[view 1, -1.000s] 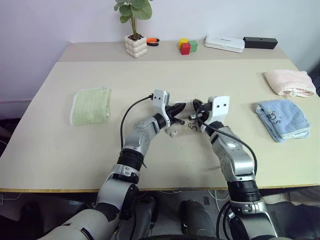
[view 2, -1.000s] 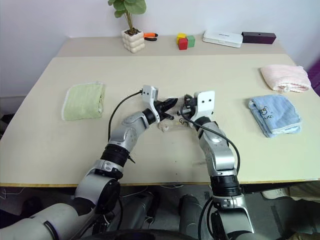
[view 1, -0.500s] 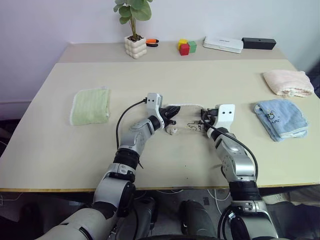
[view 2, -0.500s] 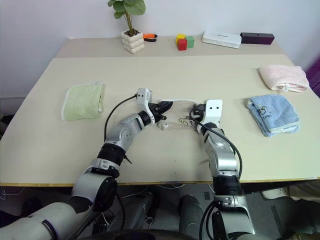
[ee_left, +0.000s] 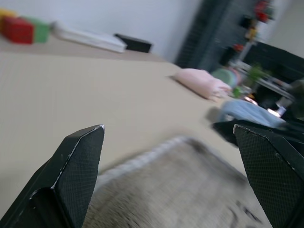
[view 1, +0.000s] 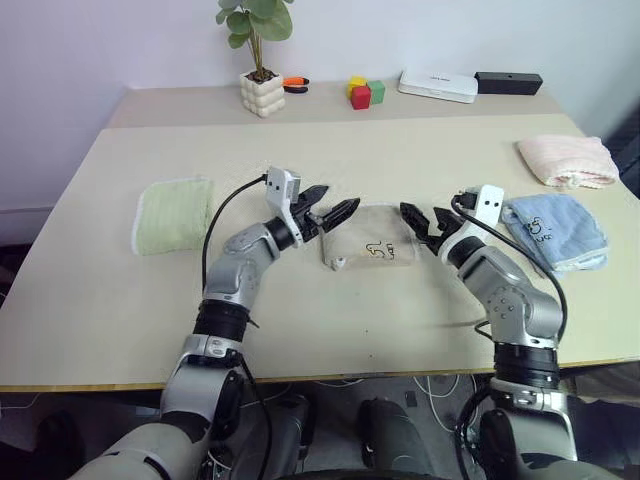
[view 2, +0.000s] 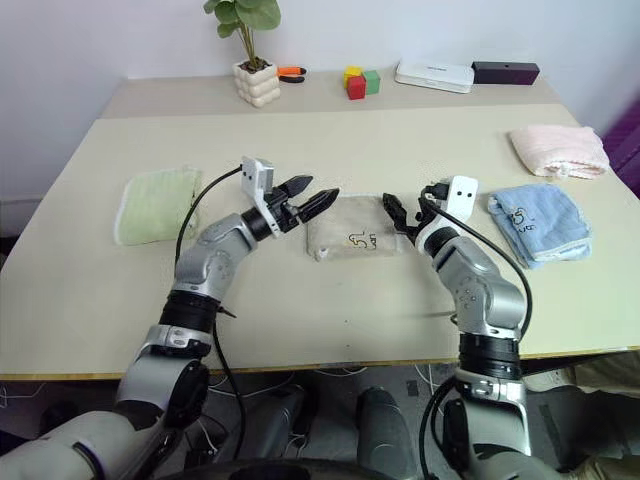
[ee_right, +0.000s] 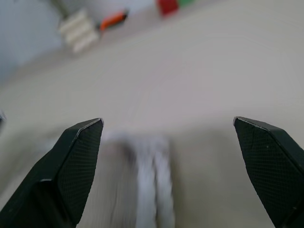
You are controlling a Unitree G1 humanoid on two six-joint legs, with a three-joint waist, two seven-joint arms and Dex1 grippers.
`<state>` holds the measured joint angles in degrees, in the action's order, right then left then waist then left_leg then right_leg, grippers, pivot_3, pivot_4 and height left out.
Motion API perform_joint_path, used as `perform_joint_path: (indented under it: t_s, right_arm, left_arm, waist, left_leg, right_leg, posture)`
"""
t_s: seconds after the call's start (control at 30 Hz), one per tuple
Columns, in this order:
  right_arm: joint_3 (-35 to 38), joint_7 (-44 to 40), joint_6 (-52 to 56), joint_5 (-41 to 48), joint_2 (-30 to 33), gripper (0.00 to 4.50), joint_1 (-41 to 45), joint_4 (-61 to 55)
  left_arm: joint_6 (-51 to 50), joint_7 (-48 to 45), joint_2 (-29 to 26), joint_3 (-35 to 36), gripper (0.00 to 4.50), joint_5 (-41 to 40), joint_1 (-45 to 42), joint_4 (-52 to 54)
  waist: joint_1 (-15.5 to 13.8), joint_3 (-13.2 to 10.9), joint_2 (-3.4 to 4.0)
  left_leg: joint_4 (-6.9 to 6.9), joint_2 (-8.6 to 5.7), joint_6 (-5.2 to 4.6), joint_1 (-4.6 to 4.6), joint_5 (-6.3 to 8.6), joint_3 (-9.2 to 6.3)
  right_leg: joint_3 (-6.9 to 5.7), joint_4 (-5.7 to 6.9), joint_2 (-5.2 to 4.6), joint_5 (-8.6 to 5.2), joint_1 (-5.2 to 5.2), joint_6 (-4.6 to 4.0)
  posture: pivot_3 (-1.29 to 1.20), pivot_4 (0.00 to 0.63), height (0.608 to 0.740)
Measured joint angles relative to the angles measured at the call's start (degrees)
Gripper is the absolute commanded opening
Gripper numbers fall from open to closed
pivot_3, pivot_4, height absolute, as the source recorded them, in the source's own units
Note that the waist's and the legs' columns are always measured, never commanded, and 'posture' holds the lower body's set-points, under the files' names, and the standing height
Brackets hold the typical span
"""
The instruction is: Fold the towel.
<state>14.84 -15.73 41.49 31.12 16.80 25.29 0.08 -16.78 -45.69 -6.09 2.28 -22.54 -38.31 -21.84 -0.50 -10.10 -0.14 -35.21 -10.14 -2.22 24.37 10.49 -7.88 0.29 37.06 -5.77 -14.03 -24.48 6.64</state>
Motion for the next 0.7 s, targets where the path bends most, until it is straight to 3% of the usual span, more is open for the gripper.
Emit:
perform_joint_path:
  t_s: [0.17, 0.37, 0.47, 0.7]
  right_arm:
    - [-3.66, -3.8, 7.07, 0.8, 5.09, 4.47, 0.58, 0.09]
    - [-5.12, -5.05, 10.81, 0.09, 6.05, 4.47, 1.7, 2.03]
    - [-5.79, -8.32, 14.04, 1.93, 5.98, 3.61, 2.35, 2.05]
    - [-5.86, -10.98, 18.17, 5.2, 3.07, 0.1, 3.95, 3.97]
  left_arm:
    - [-0.27, -11.37, -8.33, -0.43, 4.45, -2.71, 1.71, 3.41]
    - [0.11, -19.15, -16.57, 1.67, 4.45, -4.37, 3.33, 3.9]
    - [0.31, -20.12, -17.79, 2.41, 4.5, -4.48, 3.37, 3.9]
    - [0.29, -19.84, -18.28, 3.14, 4.5, -5.03, 3.41, 3.94]
  waist:
    - [0.26, 0.0, 0.01]
    - [0.26, 0.0, 0.0]
    - [0.23, 0.0, 0.0]
    - [0.26, 0.0, 0.0]
  left_leg:
    - [0.05, 0.01, -0.01, 0.01, 0.01, 0.01]
    - [0.02, 0.01, 0.07, 0.01, 0.06, 0.0]
    - [0.03, 0.01, 0.06, 0.01, 0.07, 0.0]
    - [0.04, 0.01, 0.06, 0.01, 0.08, 0.0]
  right_leg:
    - [0.0, -0.04, -0.03, -0.01, -0.03, -0.02]
    - [0.01, -0.05, -0.04, -0.02, 0.0, -0.03]
    - [0.01, -0.06, -0.05, -0.02, 0.0, -0.03]
    - [0.01, -0.06, -0.06, -0.02, -0.01, -0.03]
  posture:
    - [0.0, 0.15, 0.74]
    - [0.0, 0.15, 0.74]
    - [0.0, 0.15, 0.74]
    - [0.0, 0.15, 0.74]
